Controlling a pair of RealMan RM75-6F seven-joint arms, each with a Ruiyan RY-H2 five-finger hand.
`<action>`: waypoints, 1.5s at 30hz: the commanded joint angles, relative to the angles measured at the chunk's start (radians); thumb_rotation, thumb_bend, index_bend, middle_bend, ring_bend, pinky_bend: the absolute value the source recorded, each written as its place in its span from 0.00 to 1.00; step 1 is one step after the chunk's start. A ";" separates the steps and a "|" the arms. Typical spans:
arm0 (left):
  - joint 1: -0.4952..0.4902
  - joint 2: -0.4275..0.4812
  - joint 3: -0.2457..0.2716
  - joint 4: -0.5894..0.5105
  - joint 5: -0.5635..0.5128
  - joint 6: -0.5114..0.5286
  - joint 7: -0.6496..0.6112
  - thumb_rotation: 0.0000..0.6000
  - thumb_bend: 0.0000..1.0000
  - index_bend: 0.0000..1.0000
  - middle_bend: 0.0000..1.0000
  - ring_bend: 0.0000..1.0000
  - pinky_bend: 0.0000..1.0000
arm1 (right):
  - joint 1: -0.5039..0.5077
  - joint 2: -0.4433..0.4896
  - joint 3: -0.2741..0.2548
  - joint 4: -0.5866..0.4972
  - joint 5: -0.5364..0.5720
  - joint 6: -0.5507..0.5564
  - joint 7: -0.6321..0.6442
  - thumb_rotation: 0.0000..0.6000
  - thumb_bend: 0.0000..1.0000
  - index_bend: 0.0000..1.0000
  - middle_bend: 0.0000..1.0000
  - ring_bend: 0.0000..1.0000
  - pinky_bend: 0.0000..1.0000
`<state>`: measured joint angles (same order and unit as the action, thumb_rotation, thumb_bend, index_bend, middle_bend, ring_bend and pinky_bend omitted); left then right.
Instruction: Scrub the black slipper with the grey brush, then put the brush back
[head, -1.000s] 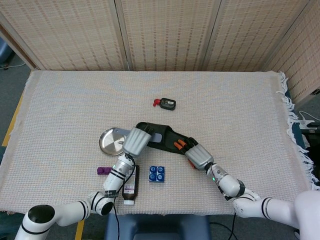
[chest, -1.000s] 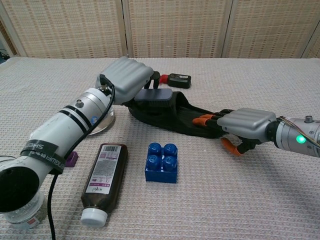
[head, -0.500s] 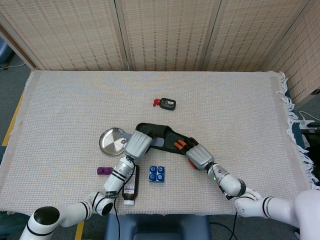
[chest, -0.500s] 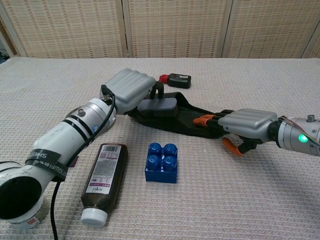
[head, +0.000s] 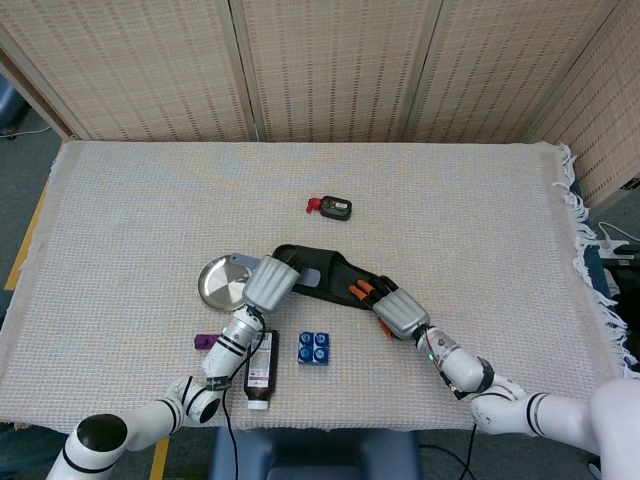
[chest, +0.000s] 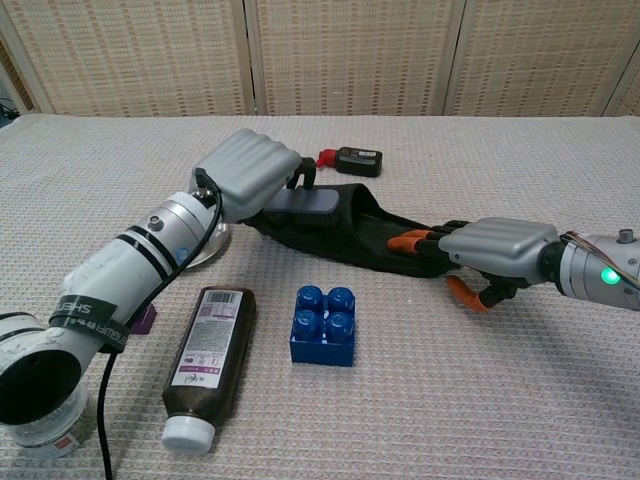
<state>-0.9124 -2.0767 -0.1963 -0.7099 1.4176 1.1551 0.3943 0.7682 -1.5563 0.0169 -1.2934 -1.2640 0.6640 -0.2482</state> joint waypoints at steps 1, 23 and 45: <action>-0.001 -0.001 0.000 -0.021 0.008 0.011 -0.008 1.00 0.38 0.38 0.40 0.93 1.00 | 0.000 0.000 -0.002 0.000 -0.001 0.000 0.001 1.00 0.74 0.00 0.00 0.00 0.00; -0.013 -0.019 -0.012 0.057 0.011 -0.003 0.028 1.00 0.38 0.38 0.41 0.93 1.00 | 0.000 0.031 -0.006 -0.045 0.009 0.016 -0.014 1.00 0.75 0.00 0.00 0.00 0.00; 0.089 0.108 0.026 -0.189 0.013 0.064 0.077 1.00 0.38 0.38 0.41 0.93 1.00 | -0.009 0.042 -0.014 -0.052 -0.021 0.056 -0.011 1.00 0.72 0.00 0.00 0.00 0.00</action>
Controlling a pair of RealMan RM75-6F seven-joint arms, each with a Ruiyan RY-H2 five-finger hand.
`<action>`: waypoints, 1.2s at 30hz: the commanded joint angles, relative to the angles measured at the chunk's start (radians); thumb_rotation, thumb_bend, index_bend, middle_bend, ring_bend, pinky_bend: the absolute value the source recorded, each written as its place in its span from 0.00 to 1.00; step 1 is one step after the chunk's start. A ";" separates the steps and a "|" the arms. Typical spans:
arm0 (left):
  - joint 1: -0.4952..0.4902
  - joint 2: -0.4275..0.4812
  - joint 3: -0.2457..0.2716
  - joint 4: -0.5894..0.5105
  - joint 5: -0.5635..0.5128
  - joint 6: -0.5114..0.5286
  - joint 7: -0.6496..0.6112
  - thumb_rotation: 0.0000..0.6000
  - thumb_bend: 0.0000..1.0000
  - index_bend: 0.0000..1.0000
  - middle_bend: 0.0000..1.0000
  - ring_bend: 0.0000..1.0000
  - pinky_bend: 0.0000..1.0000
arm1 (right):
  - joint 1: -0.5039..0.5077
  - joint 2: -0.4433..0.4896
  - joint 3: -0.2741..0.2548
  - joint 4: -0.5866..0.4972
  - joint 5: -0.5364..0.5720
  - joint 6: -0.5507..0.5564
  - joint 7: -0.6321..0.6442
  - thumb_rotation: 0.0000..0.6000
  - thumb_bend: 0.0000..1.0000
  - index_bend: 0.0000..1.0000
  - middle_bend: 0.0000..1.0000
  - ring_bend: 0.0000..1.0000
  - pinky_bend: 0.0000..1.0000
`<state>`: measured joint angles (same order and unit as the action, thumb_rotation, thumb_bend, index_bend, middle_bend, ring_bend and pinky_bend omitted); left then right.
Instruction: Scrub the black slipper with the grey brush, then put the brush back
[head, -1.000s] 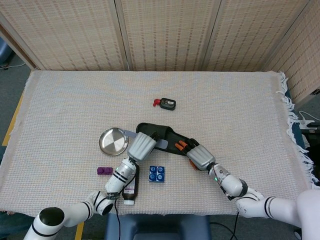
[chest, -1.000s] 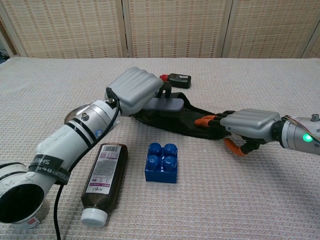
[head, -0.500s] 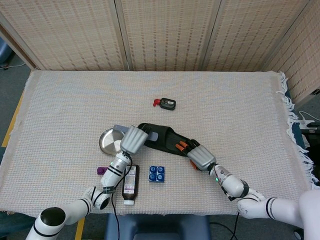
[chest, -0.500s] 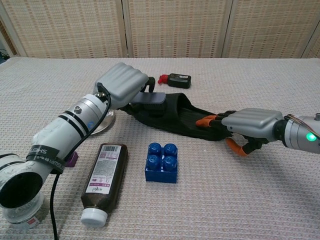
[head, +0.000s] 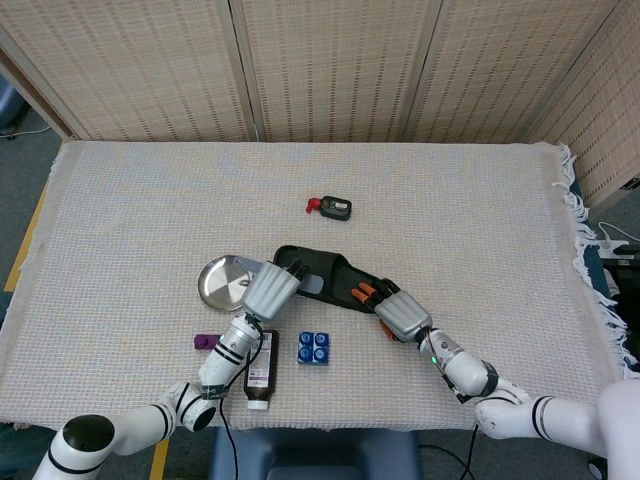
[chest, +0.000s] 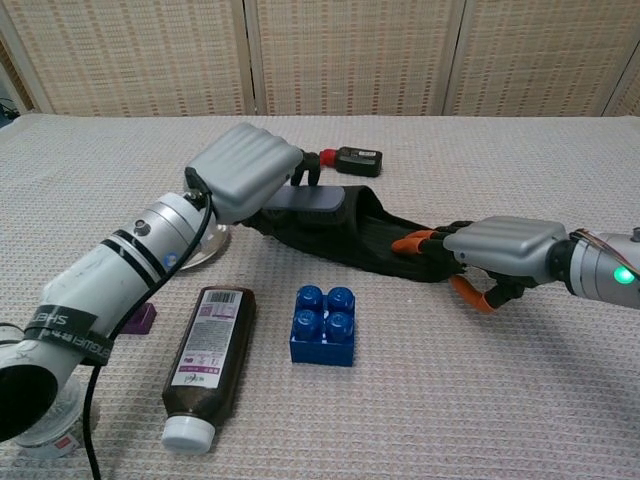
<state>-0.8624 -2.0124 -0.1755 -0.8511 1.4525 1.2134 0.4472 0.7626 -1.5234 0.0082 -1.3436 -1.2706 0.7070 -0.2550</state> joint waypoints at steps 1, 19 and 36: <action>0.051 0.058 0.006 -0.063 -0.030 0.006 0.030 1.00 0.38 0.38 0.41 0.93 1.00 | -0.006 0.014 -0.007 -0.003 -0.022 0.020 -0.007 1.00 0.69 0.00 0.00 0.00 0.00; 0.176 0.132 0.063 -0.053 -0.103 -0.053 0.126 1.00 0.37 0.37 0.39 0.93 1.00 | -0.053 0.217 0.041 -0.205 -0.115 0.154 0.190 1.00 0.32 0.00 0.00 0.00 0.00; 0.167 0.088 0.026 -0.002 -0.137 -0.080 0.222 1.00 0.38 0.22 0.26 0.93 1.00 | -0.062 0.225 0.037 -0.221 -0.100 0.145 0.163 1.00 0.32 0.00 0.00 0.00 0.00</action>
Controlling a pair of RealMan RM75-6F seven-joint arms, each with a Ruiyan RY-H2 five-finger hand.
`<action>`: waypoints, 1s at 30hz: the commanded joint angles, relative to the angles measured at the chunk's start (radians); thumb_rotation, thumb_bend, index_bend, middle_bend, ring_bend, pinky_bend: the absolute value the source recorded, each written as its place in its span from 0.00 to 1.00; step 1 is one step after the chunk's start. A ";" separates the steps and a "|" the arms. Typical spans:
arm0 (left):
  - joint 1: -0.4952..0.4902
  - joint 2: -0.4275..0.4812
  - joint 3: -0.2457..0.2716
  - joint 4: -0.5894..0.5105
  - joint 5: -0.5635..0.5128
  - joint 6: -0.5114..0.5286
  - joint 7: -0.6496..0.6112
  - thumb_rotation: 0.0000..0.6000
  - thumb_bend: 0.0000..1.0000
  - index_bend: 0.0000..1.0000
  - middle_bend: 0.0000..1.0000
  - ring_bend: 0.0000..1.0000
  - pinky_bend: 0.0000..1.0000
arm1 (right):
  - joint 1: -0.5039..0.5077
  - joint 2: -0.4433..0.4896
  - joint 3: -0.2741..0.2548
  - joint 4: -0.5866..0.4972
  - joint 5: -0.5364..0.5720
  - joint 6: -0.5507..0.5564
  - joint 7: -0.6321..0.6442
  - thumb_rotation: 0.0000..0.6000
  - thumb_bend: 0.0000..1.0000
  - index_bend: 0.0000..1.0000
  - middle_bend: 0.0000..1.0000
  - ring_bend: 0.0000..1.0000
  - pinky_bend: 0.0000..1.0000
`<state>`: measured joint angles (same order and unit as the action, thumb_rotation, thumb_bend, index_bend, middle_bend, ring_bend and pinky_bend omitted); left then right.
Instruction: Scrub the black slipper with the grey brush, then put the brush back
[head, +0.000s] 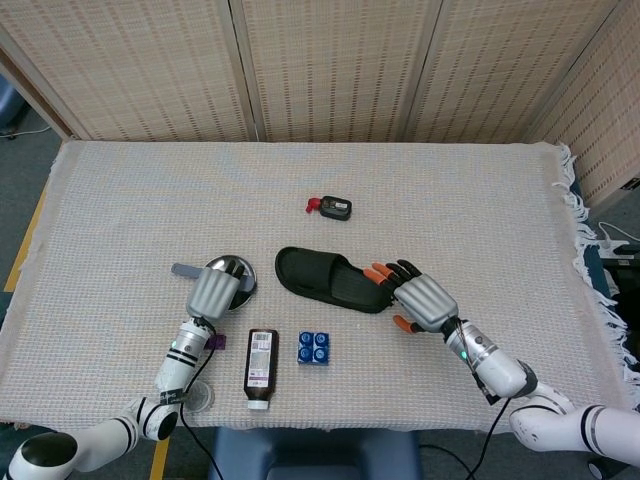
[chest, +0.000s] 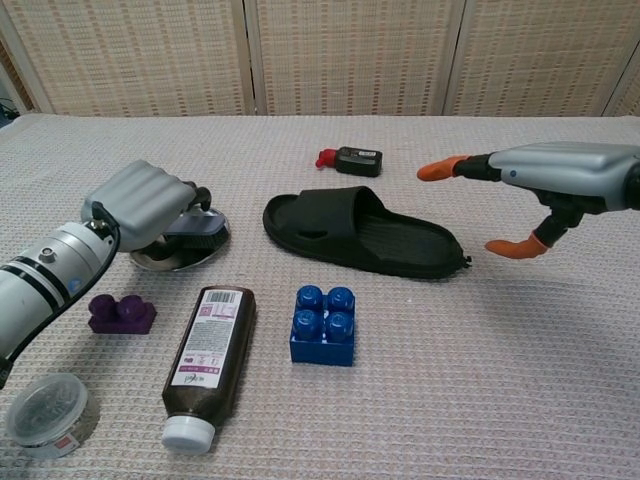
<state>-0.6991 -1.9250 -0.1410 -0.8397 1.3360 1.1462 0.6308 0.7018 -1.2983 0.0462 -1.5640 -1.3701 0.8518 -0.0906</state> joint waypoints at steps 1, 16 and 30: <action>0.005 0.002 -0.012 -0.020 -0.028 -0.017 0.047 1.00 0.38 0.20 0.24 0.93 1.00 | -0.001 -0.001 -0.001 0.000 -0.001 0.001 -0.003 1.00 0.32 0.00 0.00 0.00 0.00; 0.108 0.261 0.000 -0.477 -0.036 0.083 0.105 1.00 0.38 0.04 0.08 0.79 1.00 | -0.069 0.066 -0.020 -0.056 -0.015 0.096 -0.032 1.00 0.32 0.00 0.00 0.00 0.00; 0.566 0.658 0.215 -0.613 0.116 0.478 -0.795 1.00 0.36 0.04 0.08 0.00 0.16 | -0.513 0.140 -0.206 -0.074 -0.090 0.611 -0.155 1.00 0.18 0.00 0.00 0.00 0.00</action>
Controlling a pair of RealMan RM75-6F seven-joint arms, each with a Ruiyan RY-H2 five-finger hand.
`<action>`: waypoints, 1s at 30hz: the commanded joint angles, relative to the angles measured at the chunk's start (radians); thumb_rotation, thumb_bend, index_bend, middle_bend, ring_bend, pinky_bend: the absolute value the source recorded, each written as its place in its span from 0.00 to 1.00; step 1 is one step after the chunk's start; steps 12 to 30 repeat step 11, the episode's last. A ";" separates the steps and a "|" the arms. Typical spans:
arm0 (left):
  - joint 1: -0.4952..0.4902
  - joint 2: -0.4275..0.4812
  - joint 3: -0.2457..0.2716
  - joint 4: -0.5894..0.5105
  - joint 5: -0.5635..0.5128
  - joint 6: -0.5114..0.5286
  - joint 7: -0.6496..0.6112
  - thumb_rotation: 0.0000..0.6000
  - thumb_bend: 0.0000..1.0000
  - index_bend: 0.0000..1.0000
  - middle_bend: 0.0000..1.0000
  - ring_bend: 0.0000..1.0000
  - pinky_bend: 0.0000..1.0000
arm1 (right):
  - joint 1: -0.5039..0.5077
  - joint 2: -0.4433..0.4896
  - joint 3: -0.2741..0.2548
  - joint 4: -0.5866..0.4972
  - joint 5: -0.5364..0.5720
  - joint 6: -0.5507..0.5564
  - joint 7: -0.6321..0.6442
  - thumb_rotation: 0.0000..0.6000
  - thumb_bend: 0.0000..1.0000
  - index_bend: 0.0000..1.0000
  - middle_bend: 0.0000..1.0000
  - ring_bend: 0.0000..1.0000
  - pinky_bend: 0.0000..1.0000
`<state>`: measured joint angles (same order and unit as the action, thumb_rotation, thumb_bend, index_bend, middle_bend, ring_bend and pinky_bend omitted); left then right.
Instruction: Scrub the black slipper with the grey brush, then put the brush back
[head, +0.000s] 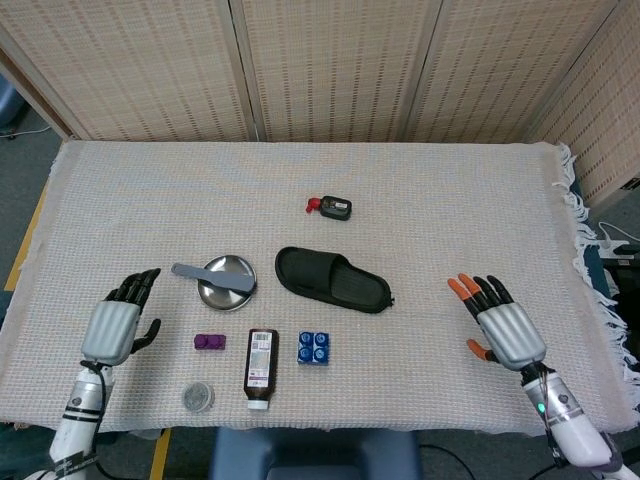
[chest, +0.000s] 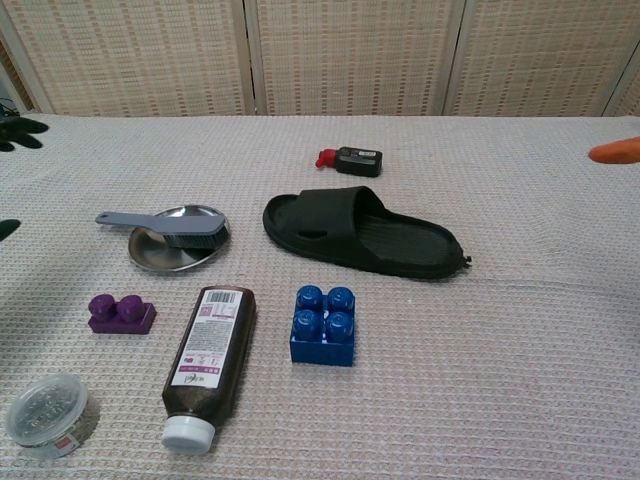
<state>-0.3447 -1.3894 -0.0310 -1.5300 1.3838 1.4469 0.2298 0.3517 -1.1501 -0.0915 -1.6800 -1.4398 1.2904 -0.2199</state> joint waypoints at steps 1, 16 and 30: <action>0.229 0.128 0.109 0.099 0.075 0.194 -0.429 1.00 0.36 0.05 0.07 0.01 0.17 | -0.187 -0.014 -0.072 0.056 -0.020 0.194 -0.011 1.00 0.18 0.00 0.00 0.00 0.00; 0.260 0.145 0.085 0.143 0.146 0.245 -0.417 1.00 0.35 0.07 0.06 0.03 0.15 | -0.221 -0.004 -0.038 0.120 -0.058 0.211 0.058 1.00 0.16 0.00 0.00 0.00 0.00; 0.260 0.145 0.085 0.143 0.146 0.245 -0.417 1.00 0.35 0.07 0.06 0.03 0.15 | -0.221 -0.004 -0.038 0.120 -0.058 0.211 0.058 1.00 0.16 0.00 0.00 0.00 0.00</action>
